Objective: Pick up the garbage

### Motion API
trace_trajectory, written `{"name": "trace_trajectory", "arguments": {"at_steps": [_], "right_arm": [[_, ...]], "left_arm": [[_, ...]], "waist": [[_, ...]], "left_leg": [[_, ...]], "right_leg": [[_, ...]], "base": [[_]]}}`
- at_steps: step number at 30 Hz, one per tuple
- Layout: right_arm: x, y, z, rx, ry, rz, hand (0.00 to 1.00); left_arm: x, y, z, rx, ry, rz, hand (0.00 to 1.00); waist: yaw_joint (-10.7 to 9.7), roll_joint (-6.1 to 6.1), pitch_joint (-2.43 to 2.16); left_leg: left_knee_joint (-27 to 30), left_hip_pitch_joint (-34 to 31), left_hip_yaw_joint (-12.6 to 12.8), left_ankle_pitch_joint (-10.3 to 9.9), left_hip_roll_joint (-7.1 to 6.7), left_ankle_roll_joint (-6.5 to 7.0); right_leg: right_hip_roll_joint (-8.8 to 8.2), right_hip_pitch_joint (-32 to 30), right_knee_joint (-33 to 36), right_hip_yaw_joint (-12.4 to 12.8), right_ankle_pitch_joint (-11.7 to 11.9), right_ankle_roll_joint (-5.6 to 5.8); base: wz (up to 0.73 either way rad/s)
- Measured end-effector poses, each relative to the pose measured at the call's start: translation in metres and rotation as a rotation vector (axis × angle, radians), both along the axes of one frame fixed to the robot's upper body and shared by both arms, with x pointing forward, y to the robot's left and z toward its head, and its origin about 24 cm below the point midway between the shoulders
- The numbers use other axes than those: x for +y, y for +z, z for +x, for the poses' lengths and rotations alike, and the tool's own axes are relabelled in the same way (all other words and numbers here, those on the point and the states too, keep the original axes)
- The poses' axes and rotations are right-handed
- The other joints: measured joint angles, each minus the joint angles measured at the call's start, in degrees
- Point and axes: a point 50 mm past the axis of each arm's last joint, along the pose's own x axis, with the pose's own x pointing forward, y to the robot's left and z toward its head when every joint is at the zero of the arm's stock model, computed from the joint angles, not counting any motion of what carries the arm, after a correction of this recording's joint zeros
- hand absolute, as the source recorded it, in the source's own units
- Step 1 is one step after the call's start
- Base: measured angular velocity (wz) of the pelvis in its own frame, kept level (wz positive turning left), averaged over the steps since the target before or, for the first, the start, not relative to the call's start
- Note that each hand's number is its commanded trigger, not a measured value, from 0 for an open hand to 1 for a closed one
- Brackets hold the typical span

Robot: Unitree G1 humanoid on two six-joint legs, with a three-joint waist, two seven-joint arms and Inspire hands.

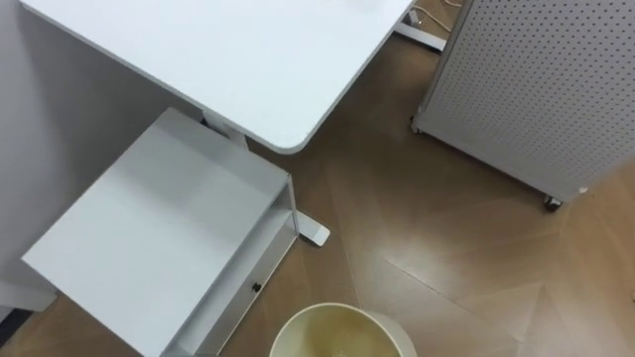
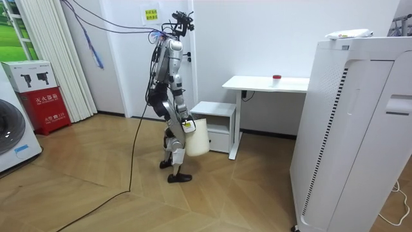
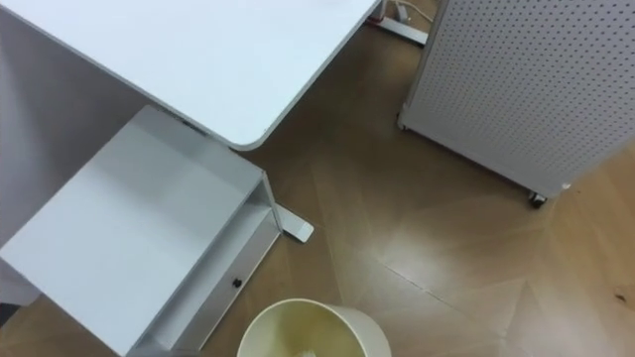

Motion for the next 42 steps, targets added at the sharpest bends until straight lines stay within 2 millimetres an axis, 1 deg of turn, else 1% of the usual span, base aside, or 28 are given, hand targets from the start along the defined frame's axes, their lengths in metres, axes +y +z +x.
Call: {"name": "trace_trajectory", "arguments": {"at_steps": [4,7,14,15,17,23,25,29,32,33,35,36,37,38,39,40,42], "right_arm": [[-0.001,0.0,0.001,0.002,0.018,-0.015,1.0],[-0.001,0.0,0.001,0.002,0.01,-0.013,1.0],[-0.003,0.0,-0.001,0.006,0.007,-0.012,1.0],[-0.003,-0.001,-0.001,0.007,0.007,-0.014,1.0],[-0.004,-0.001,-0.003,0.013,0.004,-0.015,1.0],[-0.01,-0.003,-0.008,0.03,-0.03,0.001,1.0],[-0.015,-0.003,-0.009,0.034,-0.039,0.0,1.0],[-0.025,-0.003,-0.012,0.034,-0.096,0.005,1.0],[-0.034,-0.003,-0.017,0.031,-0.104,-0.019,1.0],[-0.036,-0.004,-0.019,0.03,-0.103,-0.026,1.0],[-0.038,-0.002,-0.02,0.016,-0.098,-0.03,1.0],[-0.04,-0.003,-0.025,0.014,-0.107,-0.027,1.0],[-0.04,-0.003,-0.026,0.014,-0.105,-0.025,1.0],[-0.04,-0.004,-0.029,0.02,-0.107,-0.023,1.0],[-0.041,-0.005,-0.032,0.026,-0.108,-0.022,1.0],[-0.041,-0.006,-0.033,0.028,-0.107,-0.02,1.0],[-0.041,-0.008,-0.042,0.045,-0.117,-0.015,1.0]], "left_arm": [[0.007,0.0,0.001,-0.005,-0.007,0.027,0.0],[0.011,0.0,0.002,-0.015,-0.013,0.052,0.0],[0.017,0.001,0.005,-0.063,-0.009,0.11,0.0],[0.018,0.001,0.006,-0.073,-0.001,0.118,0.0],[0.017,0.002,0.007,-0.087,-0.001,0.119,0.0],[0.018,0.007,0.014,-0.147,-0.044,0.148,0.0],[0.017,0.01,0.017,-0.167,-0.043,0.142,0.0],[0.019,0.018,0.026,-0.238,-0.03,0.128,0.0],[0.021,0.028,0.036,-0.314,-0.013,0.123,0.0],[0.022,0.034,0.041,-0.355,-0.014,0.121,0.0],[0.022,0.043,0.044,-0.416,0.003,0.098,0.0],[0.023,0.045,0.043,-0.439,0.015,0.09,0.0],[0.023,0.045,0.042,-0.446,0.022,0.084,0.0],[0.022,0.045,0.039,-0.45,0.027,0.076,0.0],[0.021,0.045,0.038,-0.454,0.032,0.073,0.0],[0.021,0.045,0.038,-0.458,0.035,0.073,0.0],[0.024,0.045,0.038,-0.464,0.043,0.077,0.0]], "waist": [[0.16,0.11,0.08],[0.22,0.03,0.13],[0.66,-0.17,0.33],[0.68,-0.01,0.53],[0.81,0.21,0.65],[0.45,0.34,0.68],[0.26,0.62,0.72],[-0.02,0.93,0.76],[-0.08,1.55,0.6],[0.02,1.55,0.58],[-0.05,1.59,0.5],[-0.37,1.8,0.27],[-0.66,1.77,0.23],[-1.14,1.69,-0.05],[-1.32,1.6,-0.2],[-1.38,1.54,-0.25],[-1.77,1.3,-0.94]], "left_leg": [[-0.28,0.0,0.11,0.08,-0.03,-0.02],[-0.67,0.05,0.15,0.42,-0.33,0.12],[-1.26,0.65,0.74,0.56,-0.42,0.18],[-1.29,1.04,0.7,0.56,-0.35,0.18],[-1.61,1.91,0.66,0.56,-0.23,0.17],[-2.33,4.14,0.77,0.57,-0.37,0.17],[-2.56,5.04,0.71,0.57,-0.3,0.17],[-3.75,8.64,0.75,0.57,-0.32,0.17],[-5.63,11.11,0.79,0.57,-0.4,0.17],[-6.36,12.1,1.11,0.66,-0.52,0.19],[-6.91,13.69,1.55,0.69,-0.58,0.2],[-7.5,15.12,1.54,0.71,-0.61,0.18],[-7.89,16.05,1.54,0.71,-0.69,0.16],[-8.67,17.75,1.61,0.73,-0.87,0.15],[-9.21,19.42,1.66,0.73,-0.92,0.15],[-9.55,20.24,1.72,0.73,-0.94,0.15],[-10.64,22.62,1.8,0.73,-1.04,0.15]], "right_leg": [[-0.47,-0.13,0.01,-0.37,0.0,0.0],[-0.76,-0.15,-0.04,-0.18,0.0,0.0],[-0.71,0.32,-0.17,-0.11,0.0,0.01],[-0.59,0.88,-0.39,-0.21,0.0,0.01],[-0.51,1.94,-1.12,-0.27,0.06,0.1],[-0.77,3.76,-1.44,-0.69,-0.04,0.27],[-0.91,5.27,-2.32,-1.69,-0.04,0.27],[-0.79,9.1,-3.87,-2.13,-0.04,0.47],[-0.56,11.47,-5.15,-2.17,0.18,0.82],[-0.21,11.98,-5.25,-1.71,0.2,0.86],[0.02,12.91,-5.55,-1.05,0.2,0.95],[0.13,14.33,-6.19,-0.8,0.19,1.1],[0.13,15.1,-6.21,-0.75,0.07,1.28],[0.13,16.45,-6.35,-0.56,-0.15,1.55],[0.22,18.15,-7.12,-0.43,-0.22,1.67],[0.26,18.85,-7.38,-0.37,-0.23,1.7],[0.37,21.27,-8.58,-0.39,-0.23,1.99]], "base": [[-0.01],[0.01],[-0.01],[0.0],[0.0],[0.0],[0.05],[0.02],[-0.02],[-0.12],[-0.2],[-0.14],[-0.04],[-0.06],[-0.08],[-0.07],[-0.02]]}}
